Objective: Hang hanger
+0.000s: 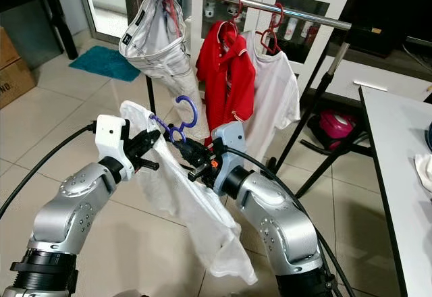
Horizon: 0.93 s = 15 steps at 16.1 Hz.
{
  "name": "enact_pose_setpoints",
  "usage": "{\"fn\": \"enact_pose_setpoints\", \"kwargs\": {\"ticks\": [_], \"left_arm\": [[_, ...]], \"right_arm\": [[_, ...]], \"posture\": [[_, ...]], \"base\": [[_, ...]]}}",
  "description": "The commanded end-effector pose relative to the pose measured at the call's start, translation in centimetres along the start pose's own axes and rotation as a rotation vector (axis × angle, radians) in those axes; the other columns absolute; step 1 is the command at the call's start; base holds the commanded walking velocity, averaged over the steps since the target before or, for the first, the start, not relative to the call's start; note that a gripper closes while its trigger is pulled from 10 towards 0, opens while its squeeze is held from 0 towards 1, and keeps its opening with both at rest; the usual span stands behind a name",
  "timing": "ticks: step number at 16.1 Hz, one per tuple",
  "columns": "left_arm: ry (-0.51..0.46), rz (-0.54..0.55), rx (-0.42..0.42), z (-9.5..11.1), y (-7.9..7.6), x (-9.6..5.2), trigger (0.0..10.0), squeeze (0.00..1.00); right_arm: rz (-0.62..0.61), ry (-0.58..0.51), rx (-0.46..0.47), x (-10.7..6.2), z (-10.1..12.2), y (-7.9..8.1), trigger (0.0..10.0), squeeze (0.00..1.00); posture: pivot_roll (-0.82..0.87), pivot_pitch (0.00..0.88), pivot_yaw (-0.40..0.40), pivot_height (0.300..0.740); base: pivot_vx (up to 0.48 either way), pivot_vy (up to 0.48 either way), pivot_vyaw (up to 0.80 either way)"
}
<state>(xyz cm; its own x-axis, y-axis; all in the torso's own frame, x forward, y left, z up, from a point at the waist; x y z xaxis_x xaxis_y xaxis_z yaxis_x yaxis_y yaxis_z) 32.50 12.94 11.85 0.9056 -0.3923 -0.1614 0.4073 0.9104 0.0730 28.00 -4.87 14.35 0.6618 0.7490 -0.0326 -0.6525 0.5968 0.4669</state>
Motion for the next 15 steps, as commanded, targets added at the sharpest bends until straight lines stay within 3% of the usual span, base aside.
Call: {"fn": "enact_pose_setpoints", "kwargs": {"ticks": [1, 5, 8, 9, 12, 15], "left_arm": [[-0.004, 0.011, 0.014, 0.5, 0.3, -0.1, 0.0, 0.0], [0.007, 0.022, 0.009, 0.3, 0.4, -0.8, 0.0, 0.0], [-0.003, 0.033, 0.023, 0.5, 1.3, -1.4, 0.0, 0.0], [-0.005, 0.01, 0.048, 0.9, 1.5, -1.5, 0.0, 0.0], [-0.005, -0.033, 0.092, 1.5, 1.2, -1.5, 0.0, 0.0], [-0.023, -0.09, 0.12, 2.5, 0.8, -1.6, 0.0, 0.0]], "right_arm": [[0.021, -0.041, -0.016, 0.2, 1.1, 0.2, 0.0, 0.0], [-0.016, -0.036, -0.022, 0.0, 1.0, -0.3, 0.0, 0.0], [-0.043, 0.081, -0.191, -0.5, -0.2, -1.1, 0.0, 0.0], [-0.086, 0.142, -0.262, -0.8, -0.7, -2.1, 0.0, 0.0], [-0.168, 0.244, -0.334, -1.3, -1.4, -3.8, 0.0, 0.0], [-0.157, 0.461, -0.423, -3.4, -3.9, -5.1, 0.0, 0.0]], "posture": [[0.01, 0.0, -0.061, 0.74], [0.02, 0.0, -0.074, 0.74], [0.0, 0.0, -0.063, 0.74], [0.0, 0.0, -0.062, 0.74], [0.0, 0.0, -0.059, 0.74], [0.0, 0.0, -0.055, 0.74]], "base": [[0.0, 0.0, 0.0], [0.0, 0.0, 0.0], [0.0, 0.0, 0.0], [0.0, 0.0, 0.0], [0.0, 0.0, 0.0], [0.0, 0.0, 0.0]]}}
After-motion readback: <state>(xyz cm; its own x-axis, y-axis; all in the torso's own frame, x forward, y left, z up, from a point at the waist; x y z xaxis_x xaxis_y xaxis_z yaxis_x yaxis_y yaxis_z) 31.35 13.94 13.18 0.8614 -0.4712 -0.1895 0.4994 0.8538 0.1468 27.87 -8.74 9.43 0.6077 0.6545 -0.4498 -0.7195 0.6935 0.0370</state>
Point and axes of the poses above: a point about 5 cm out from each wrist's last joint towards the gripper, its own x axis pointing out of the wrist towards the gripper, its own z axis along the axis of the wrist's last joint, y = z × x, the point moved 3 cm from there along x, pointing out of the wrist towards the gripper, and after that the axes turned 12 degrees about x, right-handed, at the moved point
